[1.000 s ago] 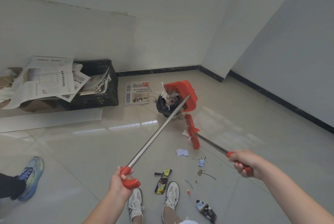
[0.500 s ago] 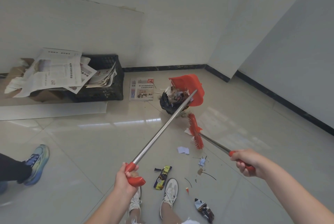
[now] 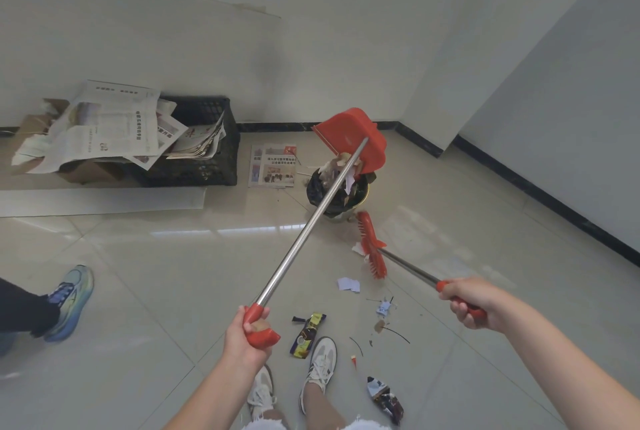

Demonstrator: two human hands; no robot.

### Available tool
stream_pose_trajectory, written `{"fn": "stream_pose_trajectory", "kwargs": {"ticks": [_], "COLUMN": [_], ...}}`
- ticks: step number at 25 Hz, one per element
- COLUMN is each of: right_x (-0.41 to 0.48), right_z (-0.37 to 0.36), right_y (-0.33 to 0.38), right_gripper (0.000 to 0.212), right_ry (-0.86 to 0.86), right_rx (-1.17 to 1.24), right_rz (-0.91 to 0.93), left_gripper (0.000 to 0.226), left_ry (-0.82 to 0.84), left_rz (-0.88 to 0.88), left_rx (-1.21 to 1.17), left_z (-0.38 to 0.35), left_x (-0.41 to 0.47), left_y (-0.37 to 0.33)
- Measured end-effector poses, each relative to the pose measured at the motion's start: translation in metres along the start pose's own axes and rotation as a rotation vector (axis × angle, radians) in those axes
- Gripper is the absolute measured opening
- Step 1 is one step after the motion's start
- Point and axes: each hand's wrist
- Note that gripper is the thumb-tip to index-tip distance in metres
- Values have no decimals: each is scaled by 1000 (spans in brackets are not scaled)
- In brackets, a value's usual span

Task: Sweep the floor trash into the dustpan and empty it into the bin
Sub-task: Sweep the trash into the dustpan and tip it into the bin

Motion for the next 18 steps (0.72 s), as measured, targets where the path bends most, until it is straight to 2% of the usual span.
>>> {"fn": "stream_pose_trajectory", "kwargs": {"ticks": [10,18], "right_x": [-16,-26], "right_z": [-17,-38], "right_y": [-14,-29], "right_gripper": [16,22], "right_ry": [-24,-26], "right_rx": [27,74], "right_rz": [0,8], "left_gripper": [46,48], "left_ry": [47,102], "left_rz": [-13,-2], "left_rx": [82,80], "left_z": [34,31], "left_x": [-7,-8], "left_y": [-28,-43]}}
Point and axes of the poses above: each hand's wrist, its own x-axis towards the middle knuckle, its own z-axis out of the back of the hand, y = z × x, and after that the axes turned 12 degrees about -z, right-handed
